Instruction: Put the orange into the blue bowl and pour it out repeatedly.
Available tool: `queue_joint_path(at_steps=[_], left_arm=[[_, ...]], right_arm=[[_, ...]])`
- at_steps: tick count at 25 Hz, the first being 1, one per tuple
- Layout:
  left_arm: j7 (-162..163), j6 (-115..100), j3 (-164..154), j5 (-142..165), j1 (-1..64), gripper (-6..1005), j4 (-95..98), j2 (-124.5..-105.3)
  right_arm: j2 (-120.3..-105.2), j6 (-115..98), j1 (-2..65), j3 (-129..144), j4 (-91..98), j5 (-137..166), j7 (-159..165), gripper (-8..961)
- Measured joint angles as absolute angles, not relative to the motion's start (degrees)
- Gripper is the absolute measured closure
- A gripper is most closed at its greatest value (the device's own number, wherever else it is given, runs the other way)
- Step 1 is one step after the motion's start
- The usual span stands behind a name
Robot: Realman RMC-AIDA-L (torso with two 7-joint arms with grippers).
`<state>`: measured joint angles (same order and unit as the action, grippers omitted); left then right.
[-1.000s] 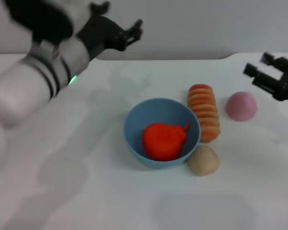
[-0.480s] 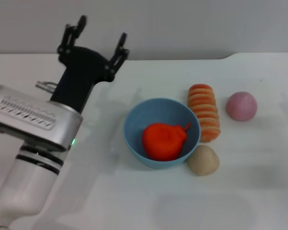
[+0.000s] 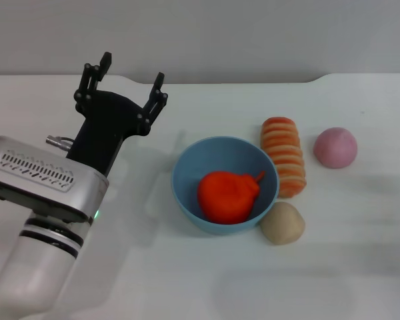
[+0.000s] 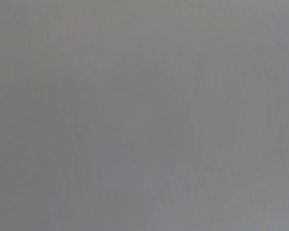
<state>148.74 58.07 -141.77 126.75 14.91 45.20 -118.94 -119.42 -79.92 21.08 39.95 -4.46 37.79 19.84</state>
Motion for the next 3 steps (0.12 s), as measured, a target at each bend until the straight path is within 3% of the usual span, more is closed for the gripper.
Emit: queue_joint_path(at_steps=[3], left_arm=[[148.8, 57.3, -141.8, 126.7, 15.5, 190, 44.7, -118.93]], right_arm=[[-119.45, -79.8, 21.1, 40.0, -4.6, 37.8, 19.8, 279]])
